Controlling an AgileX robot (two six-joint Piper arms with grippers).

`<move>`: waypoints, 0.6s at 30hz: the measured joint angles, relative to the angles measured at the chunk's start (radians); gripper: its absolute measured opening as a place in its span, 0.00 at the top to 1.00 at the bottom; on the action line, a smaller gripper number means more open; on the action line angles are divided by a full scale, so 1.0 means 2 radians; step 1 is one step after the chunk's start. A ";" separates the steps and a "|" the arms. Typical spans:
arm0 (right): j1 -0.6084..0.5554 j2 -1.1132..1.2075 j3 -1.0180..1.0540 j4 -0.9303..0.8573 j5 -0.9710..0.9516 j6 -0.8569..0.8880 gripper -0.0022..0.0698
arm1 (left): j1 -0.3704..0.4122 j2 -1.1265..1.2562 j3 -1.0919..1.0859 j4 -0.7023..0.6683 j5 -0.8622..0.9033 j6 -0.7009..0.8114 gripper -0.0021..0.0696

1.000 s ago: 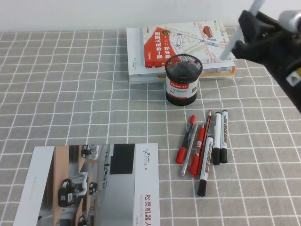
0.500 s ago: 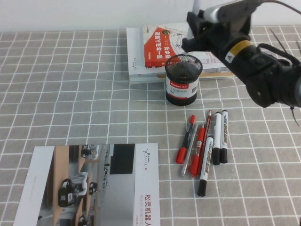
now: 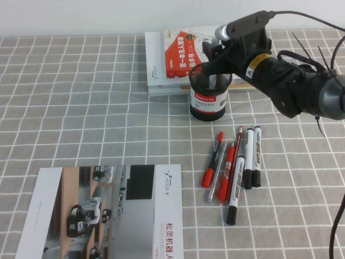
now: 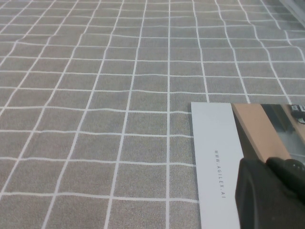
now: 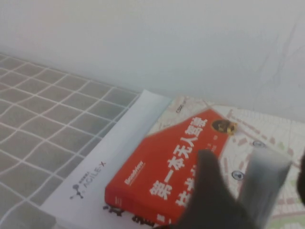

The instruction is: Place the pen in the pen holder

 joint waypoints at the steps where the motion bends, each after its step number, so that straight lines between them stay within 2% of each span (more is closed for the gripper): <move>1: 0.000 0.000 0.000 0.000 0.002 0.000 0.45 | 0.000 0.000 0.000 0.000 0.000 0.000 0.98; 3: 0.000 -0.004 0.000 0.000 0.006 0.001 0.40 | 0.000 0.000 0.000 0.000 0.000 0.000 0.98; 5: 0.000 -0.016 0.000 0.000 0.012 0.020 0.42 | 0.000 0.000 0.000 0.000 0.000 0.000 0.98; 8: 0.000 -0.052 0.000 0.000 0.023 0.067 0.57 | 0.000 0.000 0.000 0.000 0.000 0.000 0.98; 11: 0.000 -0.109 0.000 -0.014 0.056 0.101 0.82 | 0.000 0.000 0.000 0.000 0.000 0.000 0.98; 12: 0.000 -0.129 0.004 -0.023 0.070 0.107 0.88 | 0.000 0.000 0.000 0.000 0.000 0.000 0.98; 14: 0.000 -0.172 0.024 -0.033 0.089 0.114 0.94 | 0.000 0.000 0.000 0.000 0.000 0.000 0.98; 18: 0.000 -0.251 0.095 -0.039 0.090 0.125 0.98 | 0.000 0.000 0.000 0.000 0.000 0.000 0.98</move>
